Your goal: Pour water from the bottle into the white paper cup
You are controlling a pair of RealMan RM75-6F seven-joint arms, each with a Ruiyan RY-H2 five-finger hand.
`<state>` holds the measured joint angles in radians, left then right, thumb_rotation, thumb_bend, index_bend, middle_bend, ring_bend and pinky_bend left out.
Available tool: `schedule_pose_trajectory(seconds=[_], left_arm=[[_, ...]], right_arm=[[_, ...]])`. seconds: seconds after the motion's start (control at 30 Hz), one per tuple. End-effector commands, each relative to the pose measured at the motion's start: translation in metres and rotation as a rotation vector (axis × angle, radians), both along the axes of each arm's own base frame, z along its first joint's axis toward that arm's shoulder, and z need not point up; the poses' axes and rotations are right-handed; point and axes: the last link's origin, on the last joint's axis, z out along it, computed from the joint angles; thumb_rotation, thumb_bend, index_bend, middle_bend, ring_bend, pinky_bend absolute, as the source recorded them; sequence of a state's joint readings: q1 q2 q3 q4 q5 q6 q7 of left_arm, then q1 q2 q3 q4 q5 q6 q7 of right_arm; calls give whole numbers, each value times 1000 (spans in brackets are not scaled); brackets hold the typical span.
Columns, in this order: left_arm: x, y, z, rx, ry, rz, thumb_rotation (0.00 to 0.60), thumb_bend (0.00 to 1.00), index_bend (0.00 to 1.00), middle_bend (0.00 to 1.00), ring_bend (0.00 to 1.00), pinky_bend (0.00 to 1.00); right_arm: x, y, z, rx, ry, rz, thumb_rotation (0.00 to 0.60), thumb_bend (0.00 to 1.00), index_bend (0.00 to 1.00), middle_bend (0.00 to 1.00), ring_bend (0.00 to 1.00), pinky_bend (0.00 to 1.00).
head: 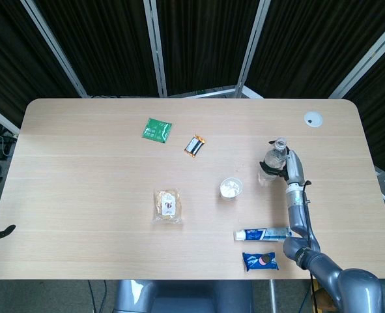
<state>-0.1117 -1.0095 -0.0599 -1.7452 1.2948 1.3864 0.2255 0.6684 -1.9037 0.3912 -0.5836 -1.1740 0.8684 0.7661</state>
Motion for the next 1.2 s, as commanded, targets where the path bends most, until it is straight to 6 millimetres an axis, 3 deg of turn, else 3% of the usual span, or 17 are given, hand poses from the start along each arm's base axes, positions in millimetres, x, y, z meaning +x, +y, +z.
schedule_pose_trajectory(seconds=[0.03, 0.43, 0.53, 0.6, 0.67, 0.97, 1.2], left_arm=[[0, 0, -1, -6, 0, 0, 600, 0, 0, 0, 0, 0], [1, -1, 0, -2, -3, -4, 600, 0, 0, 0, 0, 0], [1, -1, 0, -3, -4, -5, 600, 0, 0, 0, 0, 0], [2, -1, 0, -4, -4, -7, 600, 0, 0, 0, 0, 0], [2, -1, 0, -4, -4, -10, 600, 0, 0, 0, 0, 0], [8, -7, 5, 5, -21, -36, 600, 0, 0, 0, 0, 0], [14, -12, 15, 31, -38, -73, 600, 0, 0, 0, 0, 0]], right_arm=[[-3, 0, 2, 4, -7, 8, 600, 41, 197, 419, 336, 371], [-11, 6, 5, 17, -23, 40, 600, 0, 128, 348, 250, 253], [-12, 8, 8, 25, -25, 53, 600, 0, 41, 235, 141, 128], [-13, 9, 8, 43, -21, 64, 600, 0, 2, 89, 35, 25], [-15, 11, 8, 86, -8, 77, 600, 0, 0, 8, 0, 0], [-37, 31, 37, 190, 154, 141, 600, 0, 0, 0, 0, 0], [-63, 71, 78, 172, 279, 131, 600, 0, 0, 0, 0, 0]])
